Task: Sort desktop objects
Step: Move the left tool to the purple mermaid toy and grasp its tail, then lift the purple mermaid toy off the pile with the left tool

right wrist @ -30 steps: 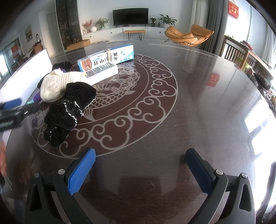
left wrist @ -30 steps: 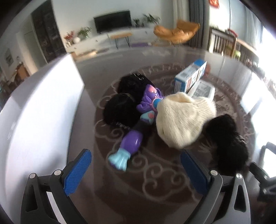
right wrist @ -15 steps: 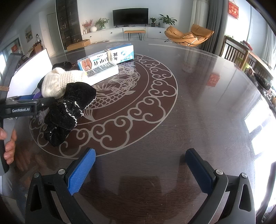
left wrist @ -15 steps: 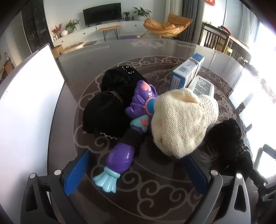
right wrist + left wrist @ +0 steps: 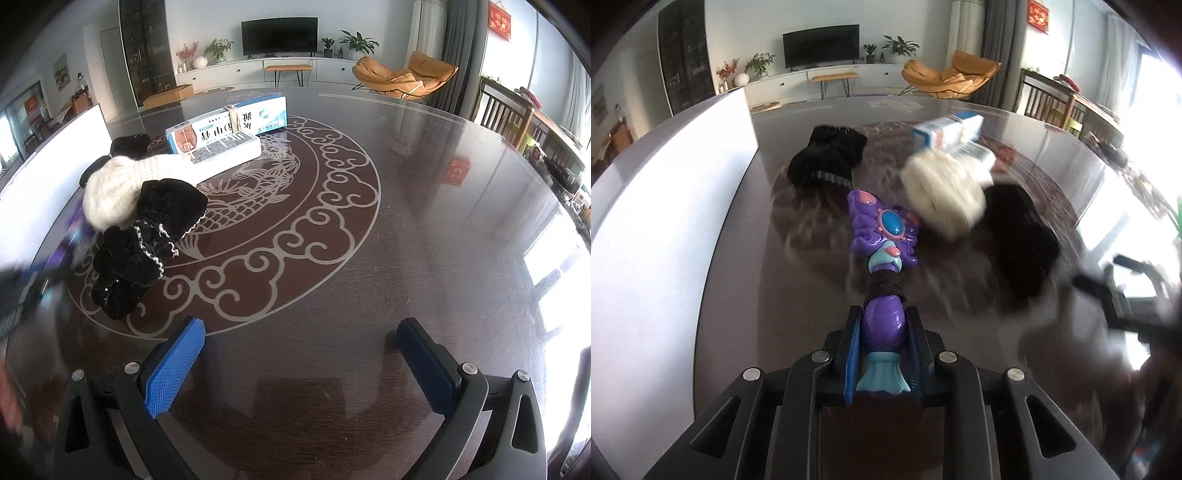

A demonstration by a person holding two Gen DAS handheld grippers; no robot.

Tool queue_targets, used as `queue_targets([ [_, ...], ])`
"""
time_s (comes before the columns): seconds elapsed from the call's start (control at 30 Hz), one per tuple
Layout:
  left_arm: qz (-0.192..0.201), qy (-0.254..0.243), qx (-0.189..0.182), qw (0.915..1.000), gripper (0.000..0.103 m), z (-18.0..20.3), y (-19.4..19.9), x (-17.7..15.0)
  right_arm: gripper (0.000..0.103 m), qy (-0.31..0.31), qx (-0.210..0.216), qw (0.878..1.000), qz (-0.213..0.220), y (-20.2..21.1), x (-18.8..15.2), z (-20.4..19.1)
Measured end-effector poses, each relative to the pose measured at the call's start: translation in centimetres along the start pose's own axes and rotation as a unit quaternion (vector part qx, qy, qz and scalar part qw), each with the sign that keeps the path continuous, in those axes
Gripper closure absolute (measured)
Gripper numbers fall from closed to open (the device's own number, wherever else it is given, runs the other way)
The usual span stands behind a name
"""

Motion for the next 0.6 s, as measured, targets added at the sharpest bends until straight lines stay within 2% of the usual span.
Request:
queue_targets([
  [0.07,0.006,-0.009,0.003,0.9999,0.077,0.2,0.8,-1.9,0.0,0.0,0.0,1.0,0.0,0.0,0.0,0.0],
  [0.1,0.006,-0.012,0.0,0.9999,0.064,0.4,0.9,-2.3,0.0,0.0,0.0,1.0,0.0,0.0,0.0,0.0],
  [0.13,0.004,-0.016,-0.006,0.9998,0.038,0.5,0.9,-2.3,0.0,0.0,0.0,1.0,0.0,0.0,0.0,0.0],
  [0.2,-0.001,-0.016,0.0,0.9999,0.011,0.5,0.3,-1.8,0.0,0.0,0.0,1.0,0.0,0.0,0.0,0.0],
  [0.27,-0.017,-0.016,0.007,0.9997,0.009,0.7,-0.6,-1.1,0.0,0.0,0.0,1.0,0.0,0.0,0.0,0.0],
  [0.3,-0.022,-0.018,0.008,0.9996,0.002,0.9,-1.0,-0.7,0.0,0.0,0.0,1.0,0.0,0.0,0.0,0.0],
  [0.33,-0.026,-0.018,0.007,0.9995,0.0,1.0,-1.2,-0.5,0.0,0.0,0.0,1.0,0.0,0.0,0.0,0.0],
  [0.4,-0.025,-0.016,0.007,0.9995,0.0,0.8,-1.3,0.4,0.0,0.0,0.0,1.0,0.0,0.0,0.0,0.0],
  [0.6,-0.023,-0.017,0.003,0.9996,0.0,0.8,-1.0,0.0,0.0,0.0,0.0,1.0,0.0,0.0,0.0,0.0],
])
Point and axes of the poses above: each gripper's, at about its wrist camera, not at the fingertips, and y roughly against the way its jaws point, z to its right, x to its top, the point moved 6 cm from there along -y, roughly the way its jaws point, and after that the axes turned 12 degrees about -z, right-handed, at the moved point
